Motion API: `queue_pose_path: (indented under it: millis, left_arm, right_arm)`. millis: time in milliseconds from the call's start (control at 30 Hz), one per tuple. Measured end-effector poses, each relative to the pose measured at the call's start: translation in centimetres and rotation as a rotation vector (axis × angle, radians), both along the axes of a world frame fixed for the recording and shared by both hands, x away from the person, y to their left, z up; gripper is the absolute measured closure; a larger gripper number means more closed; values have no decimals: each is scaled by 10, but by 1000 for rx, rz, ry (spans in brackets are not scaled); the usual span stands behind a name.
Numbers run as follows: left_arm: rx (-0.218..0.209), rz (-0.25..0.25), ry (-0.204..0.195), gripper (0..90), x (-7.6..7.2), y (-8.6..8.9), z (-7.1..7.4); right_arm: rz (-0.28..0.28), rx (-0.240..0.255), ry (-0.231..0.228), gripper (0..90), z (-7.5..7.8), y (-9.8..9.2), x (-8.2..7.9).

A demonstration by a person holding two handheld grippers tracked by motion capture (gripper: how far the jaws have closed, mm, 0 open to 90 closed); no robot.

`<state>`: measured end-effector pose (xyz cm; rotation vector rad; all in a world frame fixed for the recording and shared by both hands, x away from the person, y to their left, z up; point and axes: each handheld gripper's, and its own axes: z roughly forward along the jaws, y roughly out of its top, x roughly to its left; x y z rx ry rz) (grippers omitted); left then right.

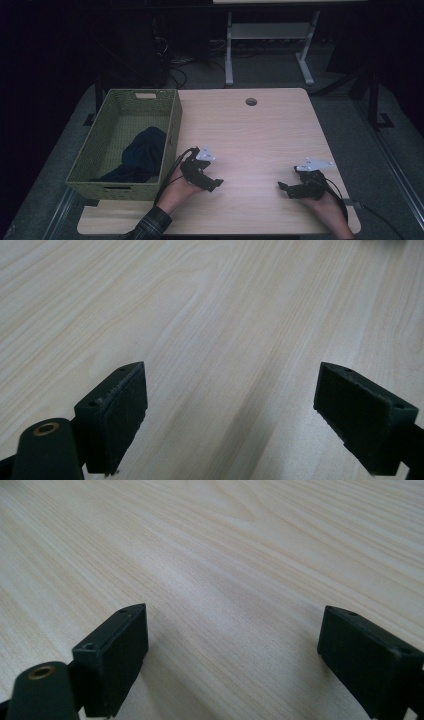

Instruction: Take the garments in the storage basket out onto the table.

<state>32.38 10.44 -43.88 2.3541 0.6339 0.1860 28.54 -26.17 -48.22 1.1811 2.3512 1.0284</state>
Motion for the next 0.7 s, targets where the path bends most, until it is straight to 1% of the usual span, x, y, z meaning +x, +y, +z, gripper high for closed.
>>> queue_pose_path:
  millis: [167,300,400,433,600,700]
  left_arm:
    - [3,-3,7,136,0,-1,2]
    - [-2,-4,10,136,0,0,6]
    - [4,-10,10,136,0,0,9]
    - [-1,-7,14,137,-1,0,10]
    - [-4,-14,4,136,-1,0,16]
    - [-10,-13,4,137,-1,0,18]
  right_arm:
    - [0,0,0,125,0,0,0]
    - [0,0,0,125,0,0,0]
    - [0,0,0,125,0,0,0]
    - [0,0,0,125,0,0,0]
    - [0,0,0,125,0,0,0]
    - [0,0,0,125,0,0,0]
